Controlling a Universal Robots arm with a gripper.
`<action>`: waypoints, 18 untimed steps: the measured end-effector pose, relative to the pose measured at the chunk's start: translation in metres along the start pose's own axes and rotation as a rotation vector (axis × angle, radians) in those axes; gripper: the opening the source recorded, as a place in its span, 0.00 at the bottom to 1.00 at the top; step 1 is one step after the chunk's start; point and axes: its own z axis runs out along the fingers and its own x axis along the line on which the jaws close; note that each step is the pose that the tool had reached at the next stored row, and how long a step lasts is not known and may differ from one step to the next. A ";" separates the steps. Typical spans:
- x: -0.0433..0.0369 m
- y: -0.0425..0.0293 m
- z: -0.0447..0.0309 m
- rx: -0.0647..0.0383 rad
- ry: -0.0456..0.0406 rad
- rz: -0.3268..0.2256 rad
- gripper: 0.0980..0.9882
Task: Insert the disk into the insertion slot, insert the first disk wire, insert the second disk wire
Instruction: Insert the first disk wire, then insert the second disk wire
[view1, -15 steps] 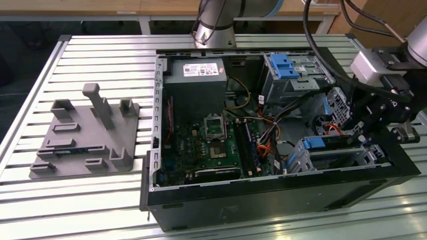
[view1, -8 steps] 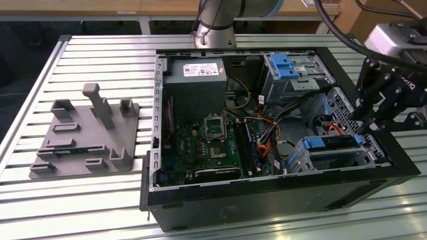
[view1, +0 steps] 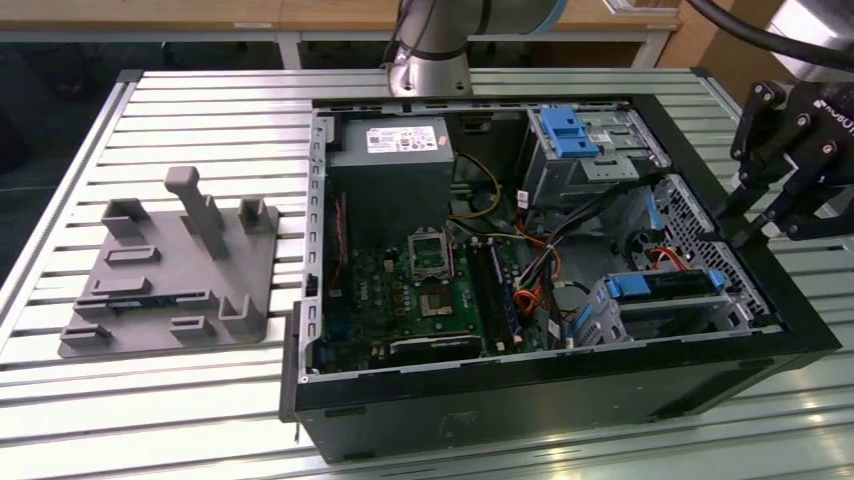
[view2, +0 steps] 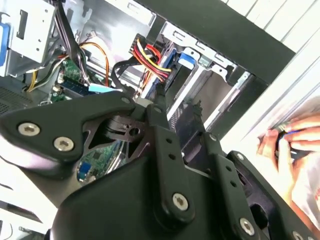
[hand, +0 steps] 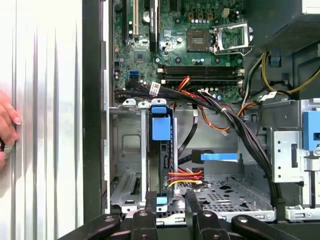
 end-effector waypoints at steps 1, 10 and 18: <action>0.0000 0.0000 0.0000 0.000 0.0000 0.000 0.30; 0.0000 0.0000 -0.0001 0.000 0.0002 -0.004 0.30; -0.0114 0.0002 0.0005 0.000 0.0311 -0.004 0.30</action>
